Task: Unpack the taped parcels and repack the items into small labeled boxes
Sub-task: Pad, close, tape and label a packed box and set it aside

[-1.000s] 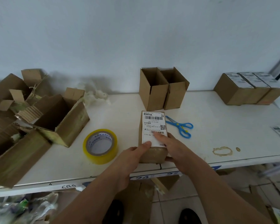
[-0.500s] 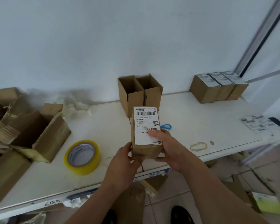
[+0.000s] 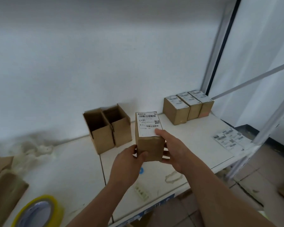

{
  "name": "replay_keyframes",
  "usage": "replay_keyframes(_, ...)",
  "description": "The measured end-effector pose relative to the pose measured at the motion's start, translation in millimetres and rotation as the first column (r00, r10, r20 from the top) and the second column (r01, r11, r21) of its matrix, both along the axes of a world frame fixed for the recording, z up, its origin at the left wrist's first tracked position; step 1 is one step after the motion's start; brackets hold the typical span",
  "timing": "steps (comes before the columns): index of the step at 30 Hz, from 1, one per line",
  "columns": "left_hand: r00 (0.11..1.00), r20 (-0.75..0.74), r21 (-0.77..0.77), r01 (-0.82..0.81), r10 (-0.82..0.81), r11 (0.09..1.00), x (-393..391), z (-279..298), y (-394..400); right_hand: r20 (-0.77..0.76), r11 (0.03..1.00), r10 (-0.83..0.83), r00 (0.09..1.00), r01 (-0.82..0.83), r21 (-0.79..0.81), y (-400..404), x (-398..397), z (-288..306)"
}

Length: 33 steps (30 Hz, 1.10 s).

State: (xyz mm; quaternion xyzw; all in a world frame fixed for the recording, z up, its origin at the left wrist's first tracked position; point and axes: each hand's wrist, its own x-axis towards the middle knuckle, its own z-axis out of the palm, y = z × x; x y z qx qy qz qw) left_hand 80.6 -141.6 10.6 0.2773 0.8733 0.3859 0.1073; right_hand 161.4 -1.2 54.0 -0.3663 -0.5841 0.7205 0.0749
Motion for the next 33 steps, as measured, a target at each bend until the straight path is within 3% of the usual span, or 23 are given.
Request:
replay_keyframes(10,0.997,-0.075,-0.052,0.005,-0.009,0.999,-44.3,-13.2,115.2,-0.062,0.995,-0.104,0.993,0.104,0.006,102.4,-56.2,-25.3)
replay_keyframes(18,0.999,-0.042,-0.092,0.004,-0.008,0.996,-82.7,-57.1,190.4,-0.066,0.986,-0.163,0.984,0.164,0.003,173.3,-99.3,-73.8)
replay_keyframes(24,1.0,-0.013,-0.071,-0.022,0.021,0.997,-98.6,-87.5,223.7,-0.014,0.961,-0.258,0.966,0.258,0.093,196.3,-114.4,-104.4)
replay_keyframes(33,0.992,-0.116,-0.074,-0.053,0.044,0.996,-116.7,-97.1,251.2,-0.036,0.897,-0.417,0.908,0.418,0.141,211.9,-136.1,-120.5)
